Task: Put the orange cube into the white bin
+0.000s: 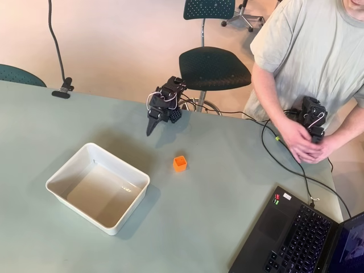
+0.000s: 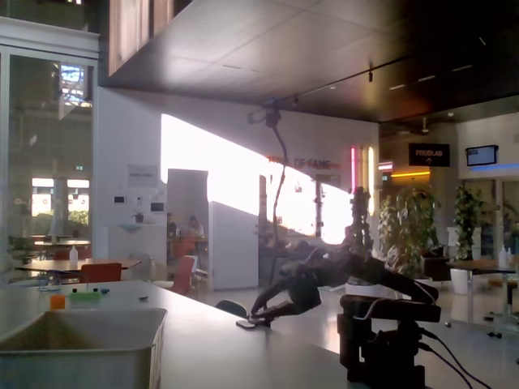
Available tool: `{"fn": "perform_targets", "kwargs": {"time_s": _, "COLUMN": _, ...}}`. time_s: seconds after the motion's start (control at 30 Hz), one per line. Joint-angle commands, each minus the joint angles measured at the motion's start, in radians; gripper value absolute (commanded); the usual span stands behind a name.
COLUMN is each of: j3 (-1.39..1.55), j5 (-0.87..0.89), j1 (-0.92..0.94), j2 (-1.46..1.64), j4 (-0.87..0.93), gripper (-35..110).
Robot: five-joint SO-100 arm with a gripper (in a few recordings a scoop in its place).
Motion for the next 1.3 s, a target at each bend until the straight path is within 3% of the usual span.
{"fn": "perform_targets", "kwargs": {"time_s": 0.0, "j3": -0.066, "j5": 0.005, "j1": -0.02, "j2": 0.015, "j4": -0.046, "gripper": -3}}
{"fn": "perform_targets", "kwargs": {"time_s": 0.37, "j3": -0.37, "j5": 0.006, "j1": -0.054, "j2": -0.12, "j4": -0.005, "gripper": -3}}
{"fn": "perform_targets", "kwargs": {"time_s": 0.57, "j3": -0.769, "j5": -0.002, "j1": -0.104, "j2": -0.598, "j4": 0.259, "gripper": -3}}
{"fn": "perform_targets", "kwargs": {"time_s": 0.73, "j3": -1.065, "j5": -0.025, "j1": -0.281, "j2": -0.934, "j4": 0.518, "gripper": -3}}
{"fn": "perform_targets", "kwargs": {"time_s": 1.0, "j3": -1.121, "j5": -0.249, "j1": -0.581, "j2": -1.141, "j4": 0.569, "gripper": -3}}
{"fn": "perform_targets", "kwargs": {"time_s": 1.27, "j3": -1.132, "j5": -0.282, "j1": -0.661, "j2": -1.39, "j4": 0.566, "gripper": -3}}
